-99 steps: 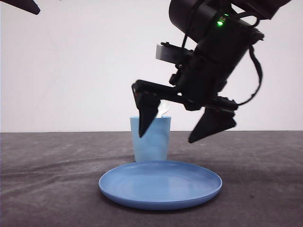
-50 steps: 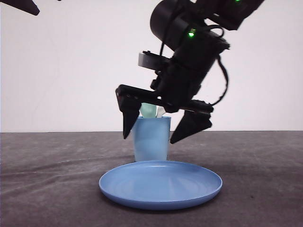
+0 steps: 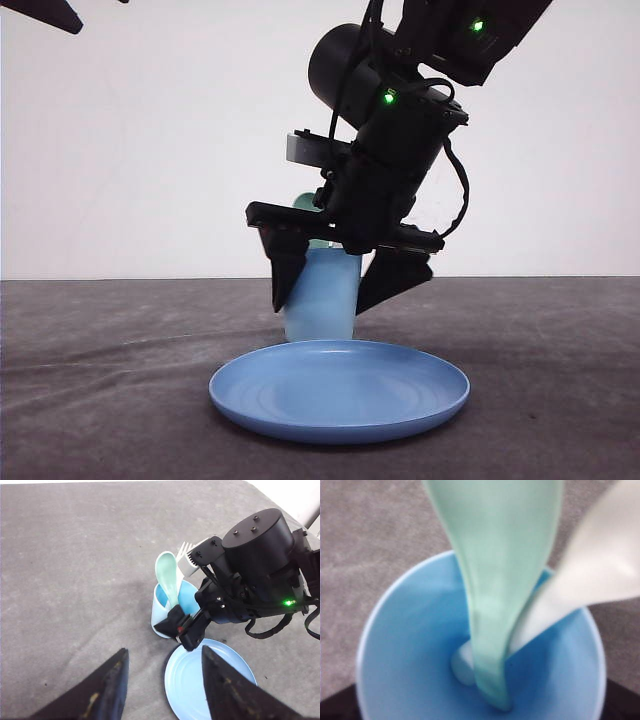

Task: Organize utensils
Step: 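Lower the right gripper around the cup rim and grasp the cup, then lift the cup with the right gripper and set it on the plate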

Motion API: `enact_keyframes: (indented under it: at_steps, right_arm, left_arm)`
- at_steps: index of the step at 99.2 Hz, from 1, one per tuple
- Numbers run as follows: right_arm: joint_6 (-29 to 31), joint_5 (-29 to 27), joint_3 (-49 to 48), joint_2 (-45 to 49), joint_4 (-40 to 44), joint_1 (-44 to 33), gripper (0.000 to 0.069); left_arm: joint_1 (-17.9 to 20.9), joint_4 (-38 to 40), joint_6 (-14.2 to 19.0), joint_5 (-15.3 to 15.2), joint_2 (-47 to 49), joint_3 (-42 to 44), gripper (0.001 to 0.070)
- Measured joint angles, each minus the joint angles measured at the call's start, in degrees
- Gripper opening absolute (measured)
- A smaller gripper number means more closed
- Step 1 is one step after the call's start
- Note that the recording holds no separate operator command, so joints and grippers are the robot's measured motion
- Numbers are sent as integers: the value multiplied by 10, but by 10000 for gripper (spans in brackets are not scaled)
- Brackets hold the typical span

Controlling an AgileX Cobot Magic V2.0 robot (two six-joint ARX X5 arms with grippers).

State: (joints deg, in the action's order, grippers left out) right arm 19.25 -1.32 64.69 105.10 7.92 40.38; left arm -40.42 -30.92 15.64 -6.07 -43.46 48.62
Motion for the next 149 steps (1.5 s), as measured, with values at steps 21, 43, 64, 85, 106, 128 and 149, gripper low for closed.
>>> enact_keyframes:
  at_steps: [21, 43, 64, 85, 106, 128, 149]
  right_arm:
    - [-8, -1, 1, 0, 2, 0, 415]
    - [-28, -15, 1, -60, 51, -1, 415]
    - [-51, -17, 2, -190, 122, 13, 414]
    - [-60, -25, 2, -290, 195, 40, 413]
    - [-60, -47, -4, -314, 226, 59, 413]
    - [-53, -47, -99, -313, 157, 81, 413]
    - [-34, -51, -178, -289, 82, 107, 408]
  left_arm:
    - [0, -2, 0, 0, 0, 0, 273]
    - [0, -3, 0, 0, 0, 0, 273]
    - [0, -4, 0, 0, 0, 0, 273]
    - [0, -5, 0, 0, 0, 0, 273]
    - [0, -5, 0, 0, 0, 0, 273]
    - [0, -5, 0, 0, 0, 0, 273]
    - [0, -5, 0, 0, 0, 0, 273]
